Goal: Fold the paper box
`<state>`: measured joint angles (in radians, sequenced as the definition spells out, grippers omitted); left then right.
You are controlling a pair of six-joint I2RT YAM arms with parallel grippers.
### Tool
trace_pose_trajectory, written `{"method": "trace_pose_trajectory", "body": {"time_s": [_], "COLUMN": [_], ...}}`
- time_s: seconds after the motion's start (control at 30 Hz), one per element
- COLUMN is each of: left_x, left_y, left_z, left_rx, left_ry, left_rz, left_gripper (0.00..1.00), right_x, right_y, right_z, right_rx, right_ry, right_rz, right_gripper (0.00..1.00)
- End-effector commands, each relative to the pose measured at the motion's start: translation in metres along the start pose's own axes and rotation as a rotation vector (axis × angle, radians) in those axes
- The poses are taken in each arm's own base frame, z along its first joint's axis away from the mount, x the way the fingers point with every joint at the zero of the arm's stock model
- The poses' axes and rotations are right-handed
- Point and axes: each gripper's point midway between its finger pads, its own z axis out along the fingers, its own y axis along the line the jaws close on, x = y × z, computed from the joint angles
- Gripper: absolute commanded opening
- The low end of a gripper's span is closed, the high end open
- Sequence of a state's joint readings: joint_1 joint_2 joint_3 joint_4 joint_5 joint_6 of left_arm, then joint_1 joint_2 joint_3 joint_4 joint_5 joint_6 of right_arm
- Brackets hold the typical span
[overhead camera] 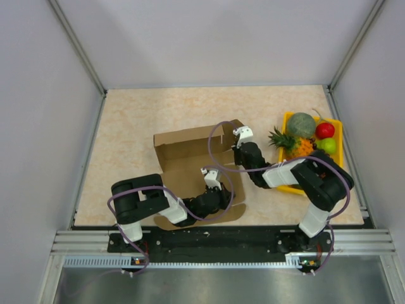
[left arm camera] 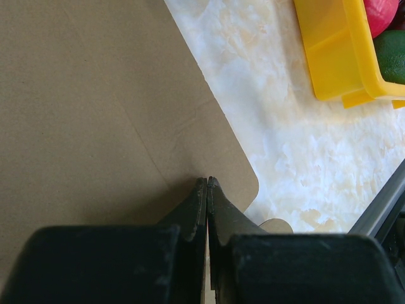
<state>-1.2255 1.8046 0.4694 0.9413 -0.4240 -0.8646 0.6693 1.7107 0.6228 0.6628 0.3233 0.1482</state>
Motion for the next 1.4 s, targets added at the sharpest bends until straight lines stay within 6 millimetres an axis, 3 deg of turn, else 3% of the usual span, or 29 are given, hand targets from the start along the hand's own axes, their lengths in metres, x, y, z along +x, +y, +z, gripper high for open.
{"method": "trace_pose_trajectory", "body": {"time_s": [0.0, 0.13, 0.17, 0.23, 0.27, 0.3, 0.37, 0.4, 0.43, 0.47, 0.5, 0.53, 0.57, 0.6, 0.67, 0.7, 0.73, 0.77, 0.8, 0.83, 0.9, 1.07, 1.2, 1.37], "left_x": [0.005, 0.004, 0.005, 0.005, 0.003, 0.003, 0.005, 0.004, 0.004, 0.004, 0.004, 0.004, 0.005, 0.006, 0.006, 0.008, 0.008, 0.008, 0.009, 0.008, 0.009, 0.009, 0.011, 0.010], "left_y": [0.009, 0.010, 0.011, 0.010, 0.010, 0.010, 0.010, 0.010, 0.010, 0.010, 0.009, 0.009, 0.010, 0.009, 0.010, 0.011, 0.007, 0.007, 0.007, 0.006, 0.006, 0.005, 0.009, 0.009], "left_z": [0.000, -0.001, -0.001, -0.001, 0.000, 0.000, 0.000, 0.000, 0.000, 0.000, 0.000, 0.000, 0.000, -0.001, 0.000, 0.000, 0.000, 0.000, 0.000, 0.000, 0.001, 0.000, -0.002, -0.001], "left_rx": [-0.028, -0.029, -0.031, -0.029, -0.029, -0.029, -0.028, -0.026, -0.026, -0.025, -0.018, -0.018, -0.017, -0.013, -0.011, -0.011, 0.002, 0.004, 0.004, 0.010, 0.015, 0.036, 0.032, 0.034], "left_ry": [0.009, 0.006, 0.007, 0.008, 0.004, 0.004, 0.007, 0.005, 0.003, 0.004, 0.003, 0.003, 0.002, 0.004, 0.003, 0.007, 0.007, 0.008, 0.010, 0.009, 0.010, 0.000, -0.002, -0.002], "left_rz": [0.029, 0.024, 0.026, 0.027, 0.025, 0.027, 0.028, 0.028, 0.027, 0.027, 0.024, 0.023, 0.021, 0.016, 0.010, 0.009, 0.006, 0.006, 0.009, 0.007, 0.010, -0.002, -0.006, -0.003], "left_gripper": [0.00, 0.00, 0.00, 0.00, 0.00, 0.00, 0.00, 0.00, 0.00, 0.00, 0.00, 0.00, 0.00, 0.00, 0.00, 0.00, 0.00, 0.00, 0.00, 0.00, 0.00, 0.00, 0.00, 0.00], "right_x": [0.007, 0.002, -0.013, -0.010, -0.028, -0.020, -0.025, -0.056, -0.038, -0.043, -0.071, -0.067, -0.076, -0.103, -0.118, -0.141, -0.144, -0.147, -0.171, -0.166, -0.180, -0.171, -0.161, -0.156], "right_y": [0.009, 0.018, 0.019, 0.016, 0.015, 0.010, 0.004, 0.005, -0.005, -0.011, -0.012, -0.017, -0.026, -0.020, -0.026, -0.027, -0.025, -0.030, -0.024, -0.021, -0.020, -0.016, -0.014, -0.005], "right_z": [0.007, -0.004, -0.013, -0.025, -0.037, -0.045, -0.061, -0.074, -0.087, -0.095, -0.106, -0.114, -0.117, -0.121, -0.122, -0.123, -0.119, -0.117, -0.116, -0.104, -0.095, -0.057, -0.042, -0.040], "right_rx": [-0.045, -0.105, -0.116, -0.110, -0.111, -0.091, -0.065, -0.077, -0.036, -0.021, -0.032, -0.029, -0.035, -0.096, -0.136, -0.182, -0.210, -0.219, -0.265, -0.302, -0.350, -0.431, -0.463, -0.522], "right_ry": [0.016, -0.001, -0.038, -0.015, -0.042, 0.019, 0.061, 0.012, 0.123, 0.138, 0.099, 0.146, 0.154, 0.126, 0.123, 0.082, 0.097, 0.109, 0.067, 0.089, 0.094, 0.177, 0.212, 0.205], "right_rz": [-0.001, 0.030, 0.067, 0.096, 0.133, 0.139, 0.174, 0.189, 0.155, 0.126, 0.115, 0.081, 0.037, 0.024, -0.088, -0.127, -0.177, -0.283, -0.333, -0.384, -0.541, -0.730, -0.779, -0.789], "right_gripper": [0.00, 0.00, 0.00, 0.00, 0.00, 0.01, 0.08, 0.14, 0.16, 0.19, 0.31, 0.39, 0.42, 0.43, 0.42, 0.43, 0.45, 0.48, 0.59, 0.62, 0.64, 0.64, 0.59, 0.56]}}
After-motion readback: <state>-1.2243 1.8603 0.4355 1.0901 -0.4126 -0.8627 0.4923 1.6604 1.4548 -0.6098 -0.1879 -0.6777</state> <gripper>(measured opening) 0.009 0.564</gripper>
